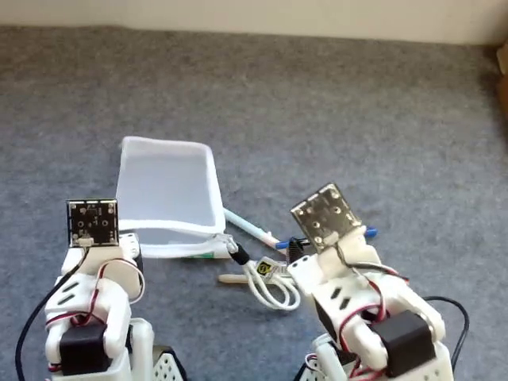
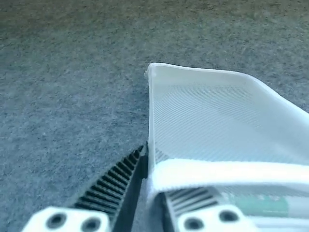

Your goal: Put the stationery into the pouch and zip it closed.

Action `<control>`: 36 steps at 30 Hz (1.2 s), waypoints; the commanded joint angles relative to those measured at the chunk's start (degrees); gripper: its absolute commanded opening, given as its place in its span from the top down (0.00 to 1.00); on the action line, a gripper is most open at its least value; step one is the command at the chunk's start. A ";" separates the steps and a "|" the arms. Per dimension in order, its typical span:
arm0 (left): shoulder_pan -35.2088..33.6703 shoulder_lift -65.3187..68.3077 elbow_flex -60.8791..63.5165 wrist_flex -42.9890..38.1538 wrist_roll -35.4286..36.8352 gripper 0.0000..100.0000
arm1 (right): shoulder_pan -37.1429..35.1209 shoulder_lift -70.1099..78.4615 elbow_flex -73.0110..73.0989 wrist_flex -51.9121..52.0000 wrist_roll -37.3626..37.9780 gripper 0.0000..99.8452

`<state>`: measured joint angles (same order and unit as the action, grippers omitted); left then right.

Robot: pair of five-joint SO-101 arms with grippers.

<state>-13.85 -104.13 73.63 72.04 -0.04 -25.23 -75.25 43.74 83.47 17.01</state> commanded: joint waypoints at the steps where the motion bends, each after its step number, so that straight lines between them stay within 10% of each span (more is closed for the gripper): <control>1: -0.66 -0.13 -3.91 1.05 0.70 0.99 | 0.40 7.08 -0.31 -1.36 2.11 0.84; 36: -2.42 -0.22 -0.92 1.49 0.79 0.99 | -2.51 54.64 -0.48 -19.91 28.40 0.84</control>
<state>-15.25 -104.13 73.19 73.45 0.22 -27.16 -21.36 43.82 65.19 42.86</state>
